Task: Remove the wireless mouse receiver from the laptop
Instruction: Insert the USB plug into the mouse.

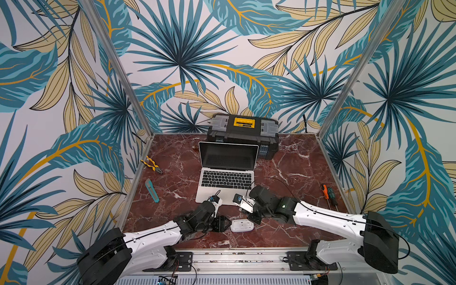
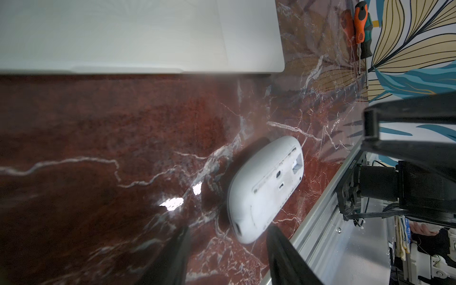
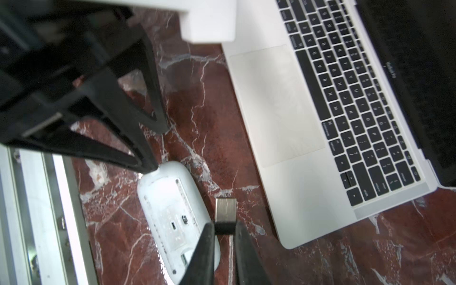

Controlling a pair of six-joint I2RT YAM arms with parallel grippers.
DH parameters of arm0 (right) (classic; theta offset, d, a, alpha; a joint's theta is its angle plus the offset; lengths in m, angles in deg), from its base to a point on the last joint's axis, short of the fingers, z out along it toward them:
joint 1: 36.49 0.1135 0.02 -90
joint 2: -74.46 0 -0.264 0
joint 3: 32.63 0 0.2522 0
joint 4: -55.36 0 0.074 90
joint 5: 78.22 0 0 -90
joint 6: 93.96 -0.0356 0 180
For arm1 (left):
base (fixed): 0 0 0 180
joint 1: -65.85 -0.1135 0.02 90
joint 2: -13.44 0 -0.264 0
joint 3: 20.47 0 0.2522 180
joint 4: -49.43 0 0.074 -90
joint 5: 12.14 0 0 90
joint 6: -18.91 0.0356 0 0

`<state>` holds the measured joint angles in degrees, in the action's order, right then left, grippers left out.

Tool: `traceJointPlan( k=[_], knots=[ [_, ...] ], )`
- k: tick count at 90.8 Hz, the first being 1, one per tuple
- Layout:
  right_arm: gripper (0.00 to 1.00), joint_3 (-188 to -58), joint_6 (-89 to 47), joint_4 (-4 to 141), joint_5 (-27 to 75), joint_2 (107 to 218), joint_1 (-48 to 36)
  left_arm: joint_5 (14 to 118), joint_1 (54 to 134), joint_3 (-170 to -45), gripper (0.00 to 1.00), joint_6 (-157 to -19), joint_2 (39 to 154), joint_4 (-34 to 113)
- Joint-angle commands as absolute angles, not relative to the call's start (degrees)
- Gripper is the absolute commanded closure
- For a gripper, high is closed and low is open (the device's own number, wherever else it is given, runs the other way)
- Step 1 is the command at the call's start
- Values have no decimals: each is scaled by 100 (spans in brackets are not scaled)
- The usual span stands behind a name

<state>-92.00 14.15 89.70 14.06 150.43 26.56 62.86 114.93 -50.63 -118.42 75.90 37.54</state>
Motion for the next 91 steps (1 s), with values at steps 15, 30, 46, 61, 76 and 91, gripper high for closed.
traceJointPlan(
  k=[15, 30, 46, 61, 76, 91],
  knots=[
    [100, -8741, 3086, 10267, 1285, 14799, 2636, 6161, 11505, -4959, 46, -11872, 7613, 3855],
    [100, -8404, 3216, 10082, 1327, 14557, 2634, 6098, 11507, -4886, 46, -11954, 7736, 4060],
    [99, -8269, 3247, 9791, 1477, 14545, 2630, 6015, 11510, -4751, 46, -12119, 7974, 4494],
    [99, -8292, 3314, 9581, 1446, 14548, 2627, 5960, 11507, -4764, 46, -12167, 8201, 4691],
    [99, -8381, 3348, 9469, 1548, 14628, 2629, 5928, 11507, -4777, 46, -12175, 8359, 4793],
    [99, -8458, 3403, 9458, 1680, 14816, 2635, 5941, 11507, -4759, 47, -12193, 8338, 4768]
  ],
)
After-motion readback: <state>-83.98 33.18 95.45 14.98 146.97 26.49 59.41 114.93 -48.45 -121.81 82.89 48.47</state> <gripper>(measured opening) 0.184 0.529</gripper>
